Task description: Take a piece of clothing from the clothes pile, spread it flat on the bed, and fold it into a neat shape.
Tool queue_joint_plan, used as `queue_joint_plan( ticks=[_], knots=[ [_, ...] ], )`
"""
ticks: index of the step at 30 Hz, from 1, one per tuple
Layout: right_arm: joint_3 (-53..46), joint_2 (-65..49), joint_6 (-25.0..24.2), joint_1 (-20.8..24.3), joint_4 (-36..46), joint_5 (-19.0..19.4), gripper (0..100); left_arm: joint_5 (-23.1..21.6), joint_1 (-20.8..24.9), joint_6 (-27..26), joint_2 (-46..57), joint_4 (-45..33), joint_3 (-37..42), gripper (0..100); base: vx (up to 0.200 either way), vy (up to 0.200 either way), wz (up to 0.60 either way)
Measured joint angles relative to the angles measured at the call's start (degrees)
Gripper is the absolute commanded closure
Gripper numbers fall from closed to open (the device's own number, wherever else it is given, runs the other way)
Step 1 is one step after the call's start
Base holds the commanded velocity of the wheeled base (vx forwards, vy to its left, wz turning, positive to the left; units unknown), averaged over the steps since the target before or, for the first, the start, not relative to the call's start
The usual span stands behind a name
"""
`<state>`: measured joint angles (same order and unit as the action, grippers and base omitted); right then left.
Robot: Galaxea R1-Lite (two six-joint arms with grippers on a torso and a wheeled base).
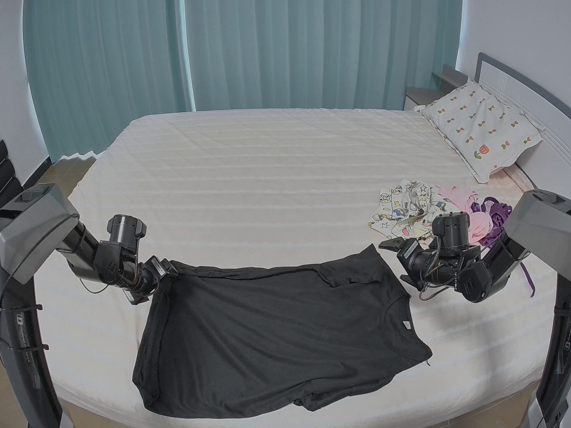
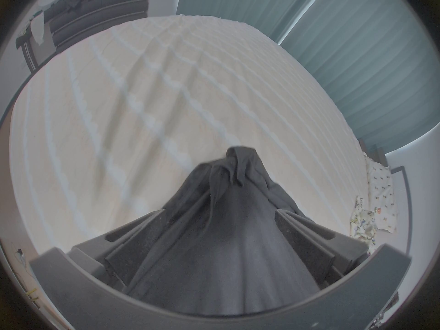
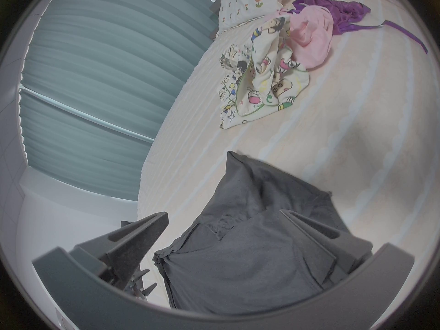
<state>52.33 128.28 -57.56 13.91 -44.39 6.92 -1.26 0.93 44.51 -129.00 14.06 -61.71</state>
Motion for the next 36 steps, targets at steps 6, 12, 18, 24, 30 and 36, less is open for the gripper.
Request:
queue_joint_plan(
  ticks=[6,12,18,24,30,36],
  knots=[
    [3.9,2.9,-1.8,2.2,2.4,-1.6,0,-2.4,0.1,2.8,6.8,10.6,12.5,0,0.067,0.0,0.0],
    [6.2,5.4,-2.4,3.3,3.3,-2.8,0,-3.6,0.3,4.9,10.3,23.0,23.3,0,0.133,0.0,0.0],
    [8.6,7.7,-2.6,3.9,3.7,-4.4,0,-5.8,0.3,5.7,11.5,25.2,28.0,0,0.0,0.0,0.0],
    [10.8,9.9,-2.5,4.0,3.9,-5.7,0,-7.2,0.3,6.6,11.9,25.3,29.5,0,0.0,0.0,0.0],
    [12.3,11.7,-2.1,4.9,4.3,-5.8,0,-7.2,0.5,7.2,11.8,25.3,29.8,0,0.0,0.0,0.0],
    [12.8,12.5,2.0,5.0,6.1,-8.8,0,-7.1,0.5,7.2,11.7,25.3,30.2,0,0.0,0.0,0.0]
  ],
)
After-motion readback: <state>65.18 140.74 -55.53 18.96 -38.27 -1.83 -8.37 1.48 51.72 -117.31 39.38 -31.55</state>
